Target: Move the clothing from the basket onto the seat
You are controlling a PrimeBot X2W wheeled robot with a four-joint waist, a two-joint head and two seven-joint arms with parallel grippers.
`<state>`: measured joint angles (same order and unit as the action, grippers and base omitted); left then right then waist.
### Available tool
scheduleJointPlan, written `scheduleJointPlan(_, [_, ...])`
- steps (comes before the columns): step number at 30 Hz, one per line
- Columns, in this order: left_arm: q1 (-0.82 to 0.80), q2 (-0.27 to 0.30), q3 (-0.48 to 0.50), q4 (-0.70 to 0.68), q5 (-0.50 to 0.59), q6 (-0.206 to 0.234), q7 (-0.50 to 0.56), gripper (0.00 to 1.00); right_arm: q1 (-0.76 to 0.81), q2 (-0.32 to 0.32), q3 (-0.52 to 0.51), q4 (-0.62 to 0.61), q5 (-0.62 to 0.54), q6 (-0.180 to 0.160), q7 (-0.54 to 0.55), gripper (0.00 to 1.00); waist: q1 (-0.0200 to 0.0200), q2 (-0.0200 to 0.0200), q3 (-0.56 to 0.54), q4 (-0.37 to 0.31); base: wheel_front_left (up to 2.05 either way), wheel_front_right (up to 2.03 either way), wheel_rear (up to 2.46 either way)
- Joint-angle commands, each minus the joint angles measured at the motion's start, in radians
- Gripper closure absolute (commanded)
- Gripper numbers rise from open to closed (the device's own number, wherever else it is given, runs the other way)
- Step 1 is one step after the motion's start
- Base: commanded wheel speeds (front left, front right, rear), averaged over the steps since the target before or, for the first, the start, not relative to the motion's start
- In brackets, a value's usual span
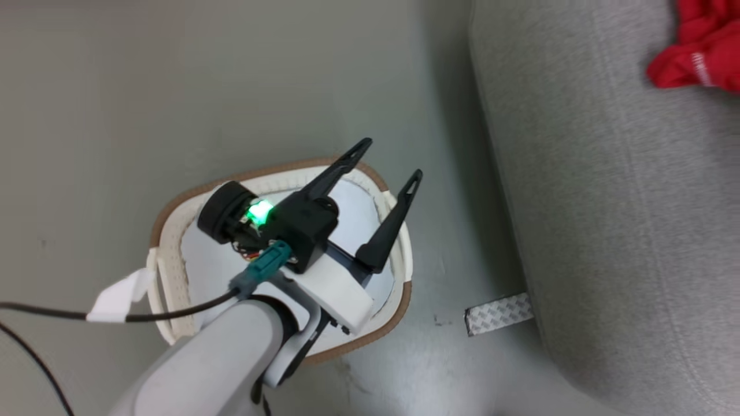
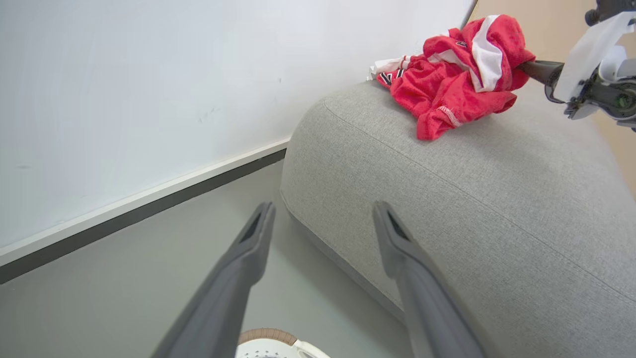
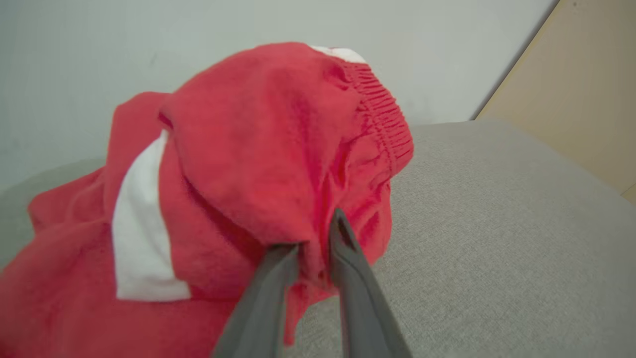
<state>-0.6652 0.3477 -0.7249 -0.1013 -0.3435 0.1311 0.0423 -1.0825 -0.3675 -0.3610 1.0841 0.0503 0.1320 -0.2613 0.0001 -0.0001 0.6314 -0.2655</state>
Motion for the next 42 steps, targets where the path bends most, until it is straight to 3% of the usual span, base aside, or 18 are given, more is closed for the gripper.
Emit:
scheduleJointPlan(1, [0.017,0.006,0.005,0.006,-0.015,0.005,-0.008,0.0,0.016,0.009,0.004,-0.016,-0.008,-0.003,-0.004,0.0,-0.0001,0.0001,-0.04,-0.021,0.0,0.0,0.0])
scheduleJointPlan(11, [0.145,0.016,0.058,0.061,-0.081,0.055,-0.106,0.0,0.258,0.119,0.124,-0.321,0.032,-0.003,-0.003,0.0,-0.0001,0.0001,-0.253,-0.046,0.0,0.0,0.0])
scheduleJointPlan(22, [0.37,0.009,0.146,0.162,-0.182,0.12,-0.256,0.0,0.612,0.193,0.257,-0.612,0.073,-0.003,-0.003,0.0,-0.0001,0.0001,-0.516,0.065,0.0,0.0,0.0])
scheduleJointPlan(31, [0.539,0.016,0.219,0.234,-0.223,0.142,-0.301,0.0,0.835,0.243,0.332,-0.707,0.091,-0.003,-0.003,0.0,-0.0001,0.0001,-0.637,0.142,0.0,0.0,0.0])
scheduleJointPlan(42, [0.702,-0.034,0.375,0.224,-0.152,0.104,-0.307,0.0,1.036,0.309,0.342,-0.763,0.103,-0.003,-0.003,0.0,-0.0001,0.0001,-0.7,0.18,0.0,0.0,0.0])
